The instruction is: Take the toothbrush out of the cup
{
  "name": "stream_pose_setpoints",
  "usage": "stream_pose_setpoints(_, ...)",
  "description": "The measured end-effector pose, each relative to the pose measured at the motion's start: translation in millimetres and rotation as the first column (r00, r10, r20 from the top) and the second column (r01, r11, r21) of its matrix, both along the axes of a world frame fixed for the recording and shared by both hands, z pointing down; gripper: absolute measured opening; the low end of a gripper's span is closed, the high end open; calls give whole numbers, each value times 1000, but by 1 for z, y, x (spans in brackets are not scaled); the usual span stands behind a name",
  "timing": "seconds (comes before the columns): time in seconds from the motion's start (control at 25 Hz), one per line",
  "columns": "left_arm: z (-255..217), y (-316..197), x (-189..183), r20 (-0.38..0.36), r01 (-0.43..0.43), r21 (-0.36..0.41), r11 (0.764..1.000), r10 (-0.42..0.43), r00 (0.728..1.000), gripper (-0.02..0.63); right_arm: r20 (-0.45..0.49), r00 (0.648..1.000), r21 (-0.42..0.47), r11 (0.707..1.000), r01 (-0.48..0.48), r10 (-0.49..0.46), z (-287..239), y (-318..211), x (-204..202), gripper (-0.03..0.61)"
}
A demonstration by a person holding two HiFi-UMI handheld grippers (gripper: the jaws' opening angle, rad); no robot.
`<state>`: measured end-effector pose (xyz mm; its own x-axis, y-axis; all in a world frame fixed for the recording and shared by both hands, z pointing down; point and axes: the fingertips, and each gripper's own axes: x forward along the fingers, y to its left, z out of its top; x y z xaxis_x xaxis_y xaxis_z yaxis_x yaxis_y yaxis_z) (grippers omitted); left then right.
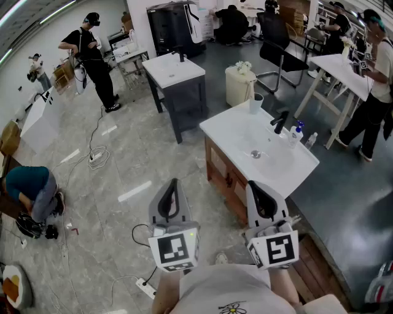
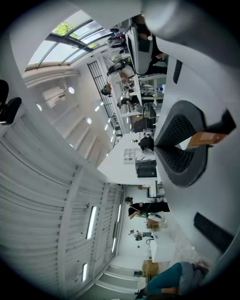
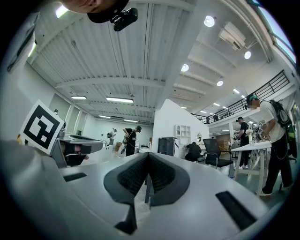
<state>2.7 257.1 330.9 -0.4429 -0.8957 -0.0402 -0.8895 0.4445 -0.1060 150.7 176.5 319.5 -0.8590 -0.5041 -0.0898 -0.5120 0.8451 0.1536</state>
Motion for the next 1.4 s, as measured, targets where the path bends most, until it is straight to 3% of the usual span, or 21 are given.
stream_pose_setpoints(0.6,-1,-15,5,-23,-5,13,1000,5,1000,14,43,998,-93,995,43,-39,10,-21,6,11)
stream_pose_setpoints(0.96,9,-33,-2,-45,4,5,1000,-4,999,15,10,994,-125,986,113,-112,25,-35,-2,11)
stream_pose_setpoints(1.4,16,-140,-49,-62,-113,33,993,115,991,15,33,999,-120,993,-18,22,25,-132,-27,11)
